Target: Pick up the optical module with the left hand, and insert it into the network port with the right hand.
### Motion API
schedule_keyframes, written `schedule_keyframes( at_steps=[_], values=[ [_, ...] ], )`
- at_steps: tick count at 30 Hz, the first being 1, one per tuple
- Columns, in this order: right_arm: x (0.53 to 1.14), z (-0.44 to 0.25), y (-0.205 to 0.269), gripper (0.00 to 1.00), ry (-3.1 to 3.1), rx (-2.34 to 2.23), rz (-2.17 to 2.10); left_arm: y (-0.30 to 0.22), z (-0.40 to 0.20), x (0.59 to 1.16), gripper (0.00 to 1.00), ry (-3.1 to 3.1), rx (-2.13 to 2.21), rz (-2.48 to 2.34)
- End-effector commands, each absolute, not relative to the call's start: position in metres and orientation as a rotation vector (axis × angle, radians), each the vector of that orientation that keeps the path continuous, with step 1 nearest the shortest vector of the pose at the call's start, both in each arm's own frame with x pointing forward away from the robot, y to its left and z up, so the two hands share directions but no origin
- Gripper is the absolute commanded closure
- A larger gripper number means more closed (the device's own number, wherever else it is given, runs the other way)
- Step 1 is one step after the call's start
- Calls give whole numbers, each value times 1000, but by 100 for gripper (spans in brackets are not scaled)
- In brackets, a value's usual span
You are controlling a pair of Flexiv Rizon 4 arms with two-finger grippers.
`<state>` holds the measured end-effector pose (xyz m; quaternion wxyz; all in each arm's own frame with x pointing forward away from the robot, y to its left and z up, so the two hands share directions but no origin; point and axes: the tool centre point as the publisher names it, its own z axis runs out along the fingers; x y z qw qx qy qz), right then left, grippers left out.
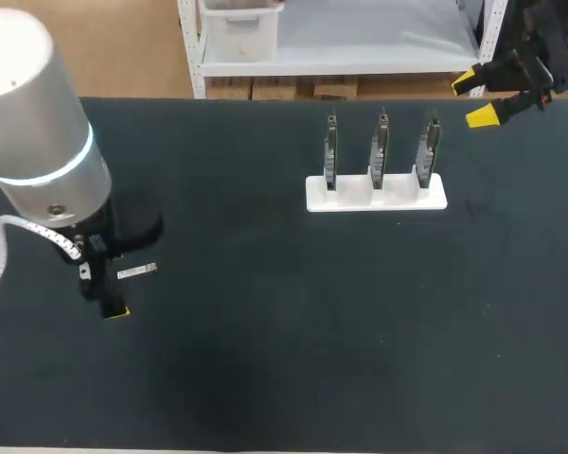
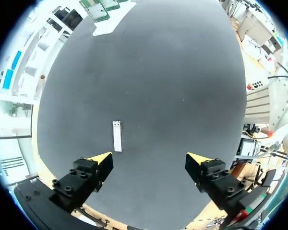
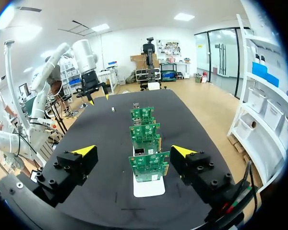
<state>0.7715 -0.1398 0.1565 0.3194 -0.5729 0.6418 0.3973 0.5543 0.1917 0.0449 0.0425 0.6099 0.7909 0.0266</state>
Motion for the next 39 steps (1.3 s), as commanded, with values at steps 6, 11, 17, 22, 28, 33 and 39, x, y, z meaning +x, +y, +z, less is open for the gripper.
schedule_keyframes(
  at_steps=[6, 11, 17, 22, 28, 33, 39],
  values=[
    [770, 157, -140, 0, 1687, -1504, 1040, 179, 35, 572, 0, 2403, 1822, 75],
    [770, 157, -140, 0, 1687, -1504, 1040, 173, 48, 591, 0, 2358, 1785, 110],
    [770, 157, -140, 0, 1687, -1504, 1040, 187, 40, 595, 0, 2382, 1794, 116],
    [770, 157, -140, 0, 1687, -1504, 1040, 189, 39, 598, 0, 2381, 1805, 119],
    [770, 157, -140, 0, 1687, -1504, 1040, 189, 31, 601, 0, 2381, 1840, 103],
    [770, 157, -140, 0, 1687, -1504, 1040, 192, 25, 602, 0, 2384, 1878, 92],
    [770, 157, -140, 0, 1687, -1504, 1040, 197, 16, 599, 0, 2423, 1855, 66]
  ],
)
